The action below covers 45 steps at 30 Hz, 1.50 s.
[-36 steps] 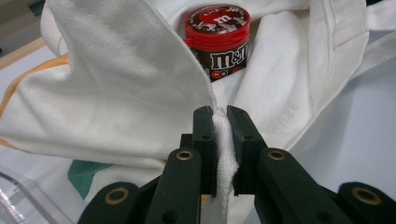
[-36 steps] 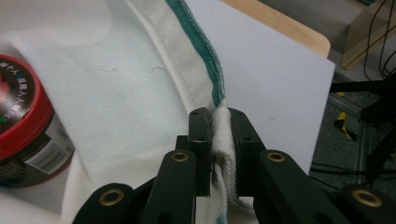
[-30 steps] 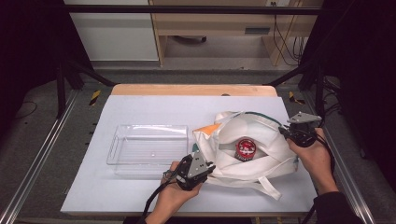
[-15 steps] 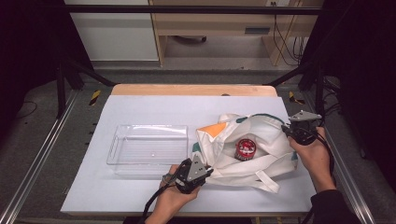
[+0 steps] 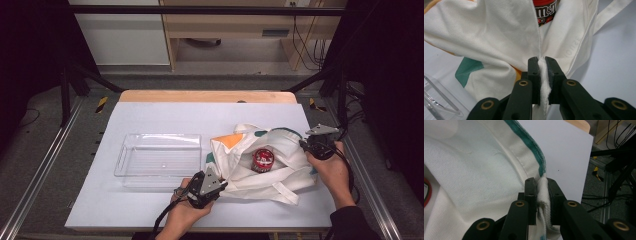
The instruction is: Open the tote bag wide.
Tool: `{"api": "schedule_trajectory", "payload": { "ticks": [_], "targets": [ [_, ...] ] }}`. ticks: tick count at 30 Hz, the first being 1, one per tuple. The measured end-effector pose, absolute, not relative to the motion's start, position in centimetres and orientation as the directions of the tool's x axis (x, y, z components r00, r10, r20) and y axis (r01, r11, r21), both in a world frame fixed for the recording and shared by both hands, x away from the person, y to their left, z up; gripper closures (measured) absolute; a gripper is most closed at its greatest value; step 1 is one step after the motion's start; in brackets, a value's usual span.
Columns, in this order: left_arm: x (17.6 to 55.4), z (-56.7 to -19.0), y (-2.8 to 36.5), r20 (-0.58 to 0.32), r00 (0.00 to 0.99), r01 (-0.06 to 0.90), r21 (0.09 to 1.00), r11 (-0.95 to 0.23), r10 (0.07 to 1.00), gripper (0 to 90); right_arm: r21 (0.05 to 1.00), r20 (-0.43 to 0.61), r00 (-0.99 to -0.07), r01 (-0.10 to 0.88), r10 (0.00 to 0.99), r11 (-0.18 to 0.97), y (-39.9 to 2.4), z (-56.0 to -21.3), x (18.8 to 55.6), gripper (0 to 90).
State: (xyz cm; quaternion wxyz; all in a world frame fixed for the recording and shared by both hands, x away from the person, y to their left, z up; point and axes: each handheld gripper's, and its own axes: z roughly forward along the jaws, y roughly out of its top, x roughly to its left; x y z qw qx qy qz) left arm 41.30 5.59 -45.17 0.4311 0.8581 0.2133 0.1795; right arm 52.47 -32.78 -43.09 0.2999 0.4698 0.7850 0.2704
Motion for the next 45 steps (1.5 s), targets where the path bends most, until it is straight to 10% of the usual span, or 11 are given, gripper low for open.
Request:
{"api": "schedule_trajectory", "payload": {
  "ticks": [14,45],
  "targets": [
    [41.4,-45.1,5.6,0.11,0.845,0.218,0.823,-0.524,0.524,83.0,0.755,-0.182,-0.346,0.551,0.92,0.357,-32.9,-41.7,51.1,49.8],
    [41.6,-44.9,5.8,0.076,0.849,0.235,0.832,-0.503,0.523,75.5,0.798,-0.188,-0.401,0.47,0.897,0.377,-30.7,-39.2,46.7,28.9]
  ]
}}
